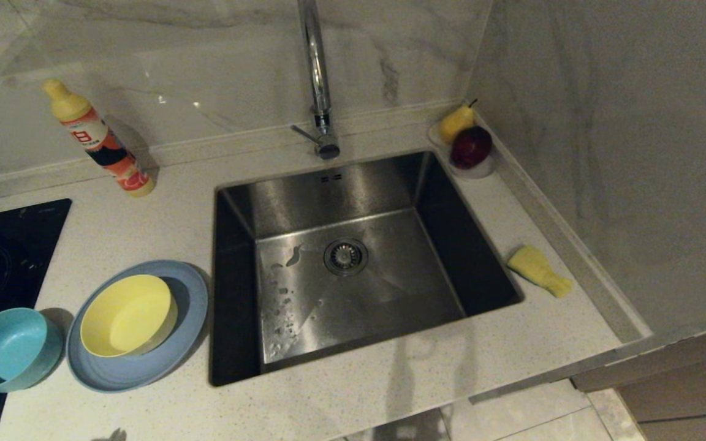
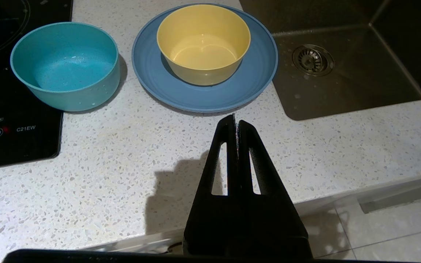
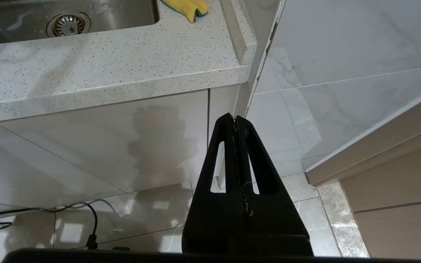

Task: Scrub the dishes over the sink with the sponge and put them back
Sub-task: Grab the dish soap

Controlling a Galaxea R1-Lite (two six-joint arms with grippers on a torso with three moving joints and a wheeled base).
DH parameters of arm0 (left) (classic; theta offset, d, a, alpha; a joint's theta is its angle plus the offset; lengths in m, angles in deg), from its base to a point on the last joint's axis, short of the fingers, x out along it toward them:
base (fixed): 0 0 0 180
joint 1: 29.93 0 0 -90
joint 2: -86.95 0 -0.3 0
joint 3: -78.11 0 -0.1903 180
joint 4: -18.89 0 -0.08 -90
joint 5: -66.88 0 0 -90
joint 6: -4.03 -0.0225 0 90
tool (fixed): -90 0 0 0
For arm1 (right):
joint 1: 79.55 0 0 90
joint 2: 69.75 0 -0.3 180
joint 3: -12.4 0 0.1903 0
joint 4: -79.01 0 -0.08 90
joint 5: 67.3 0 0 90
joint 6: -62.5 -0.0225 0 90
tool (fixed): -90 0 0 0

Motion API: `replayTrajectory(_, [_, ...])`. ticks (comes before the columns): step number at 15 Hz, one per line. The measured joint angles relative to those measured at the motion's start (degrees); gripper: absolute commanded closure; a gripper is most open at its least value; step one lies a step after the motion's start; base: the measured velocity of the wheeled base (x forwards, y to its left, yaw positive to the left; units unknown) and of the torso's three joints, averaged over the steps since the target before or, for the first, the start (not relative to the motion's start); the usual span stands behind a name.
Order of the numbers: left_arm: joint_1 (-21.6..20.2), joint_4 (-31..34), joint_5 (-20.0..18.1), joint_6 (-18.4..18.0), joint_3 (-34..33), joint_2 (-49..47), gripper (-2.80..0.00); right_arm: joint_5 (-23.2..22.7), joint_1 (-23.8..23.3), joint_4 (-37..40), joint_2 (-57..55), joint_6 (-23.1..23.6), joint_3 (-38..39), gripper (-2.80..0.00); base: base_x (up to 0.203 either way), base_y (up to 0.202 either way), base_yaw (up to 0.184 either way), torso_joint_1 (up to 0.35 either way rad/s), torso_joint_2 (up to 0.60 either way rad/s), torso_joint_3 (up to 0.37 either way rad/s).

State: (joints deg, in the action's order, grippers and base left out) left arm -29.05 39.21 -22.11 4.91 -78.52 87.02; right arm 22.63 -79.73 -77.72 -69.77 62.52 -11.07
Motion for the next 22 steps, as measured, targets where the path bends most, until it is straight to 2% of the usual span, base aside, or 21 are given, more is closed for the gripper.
replayTrajectory(15, [0.00, 0.00, 0.10, -0.12, 0.00, 0.00, 0.00, 0.00, 0.00, 0.02, 0.00, 0.02, 0.00, 0.00, 0.000, 0.000, 0.000, 0.000, 0.00, 0.000])
replayTrajectory(19, [0.00, -1.88, 1.27, 0.69, 0.11, 0.00, 0.00, 0.02, 0.00, 0.03, 0.00, 0.00, 0.00, 0.00, 0.000, 0.000, 0.000, 0.000, 0.00, 0.000])
replayTrajectory(20, [0.00, -1.37, 1.62, 0.68, 1.22, -0.09, 0.00, 0.00, 0.00, 0.02, 0.00, -0.03, 0.00, 0.00, 0.000, 0.000, 0.000, 0.000, 0.00, 0.000])
replayTrajectory(22, [0.00, -0.28, 1.99, 0.66, 8.29, -1.67, 0.00, 0.02, 0.00, 0.05, 0.00, 0.00, 0.00, 0.00, 0.000, 0.000, 0.000, 0.000, 0.00, 0.000])
